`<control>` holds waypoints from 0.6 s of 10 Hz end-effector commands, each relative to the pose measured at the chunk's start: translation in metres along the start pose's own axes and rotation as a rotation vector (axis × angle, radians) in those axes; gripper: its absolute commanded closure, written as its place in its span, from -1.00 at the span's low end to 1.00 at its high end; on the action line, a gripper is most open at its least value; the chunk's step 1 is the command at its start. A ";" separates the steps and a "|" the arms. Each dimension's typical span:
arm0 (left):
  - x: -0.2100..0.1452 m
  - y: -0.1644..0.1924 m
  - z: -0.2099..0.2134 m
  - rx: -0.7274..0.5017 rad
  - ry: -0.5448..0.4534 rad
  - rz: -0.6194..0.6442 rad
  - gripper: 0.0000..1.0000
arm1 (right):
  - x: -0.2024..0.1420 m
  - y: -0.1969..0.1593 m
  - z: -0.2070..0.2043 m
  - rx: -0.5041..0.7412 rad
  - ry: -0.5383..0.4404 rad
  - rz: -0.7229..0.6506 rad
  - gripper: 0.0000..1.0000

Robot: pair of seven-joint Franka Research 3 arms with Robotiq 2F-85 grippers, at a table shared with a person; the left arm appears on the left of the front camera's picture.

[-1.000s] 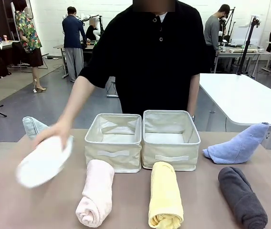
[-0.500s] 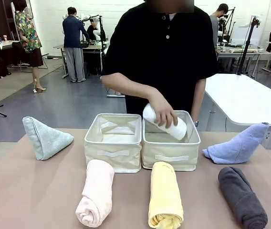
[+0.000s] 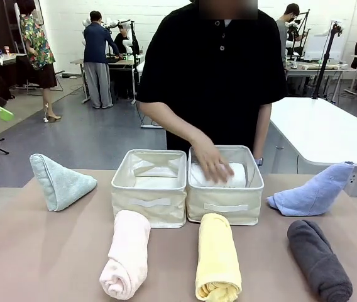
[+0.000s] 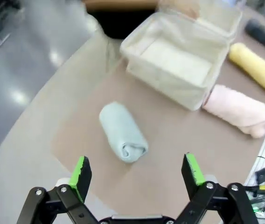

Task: Sort the towels based on their folding style.
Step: Pick up one triangle-folded towel and place it in the left Fabric basket.

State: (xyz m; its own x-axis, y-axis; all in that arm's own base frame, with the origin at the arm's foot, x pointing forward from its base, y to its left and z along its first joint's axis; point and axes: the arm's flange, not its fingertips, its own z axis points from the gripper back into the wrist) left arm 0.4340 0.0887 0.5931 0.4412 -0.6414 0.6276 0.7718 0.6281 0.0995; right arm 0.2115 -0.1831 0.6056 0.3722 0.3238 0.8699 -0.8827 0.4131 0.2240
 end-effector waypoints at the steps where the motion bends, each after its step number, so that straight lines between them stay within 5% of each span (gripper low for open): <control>1: 0.020 0.005 -0.038 -0.048 0.254 0.144 -1.00 | 0.003 -0.001 0.000 0.010 -0.020 0.018 -1.00; 6: 0.033 0.023 -0.097 0.010 0.449 0.222 -1.00 | 0.003 -0.001 0.000 0.010 -0.020 0.018 -1.00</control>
State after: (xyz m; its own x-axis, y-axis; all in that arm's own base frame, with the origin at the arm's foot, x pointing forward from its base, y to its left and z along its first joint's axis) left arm 0.5004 0.0373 0.5362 0.7337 -0.6247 0.2673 0.6450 0.7640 0.0152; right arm 0.2108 -0.1832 0.6057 0.3745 0.3260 0.8681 -0.8814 0.4158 0.2241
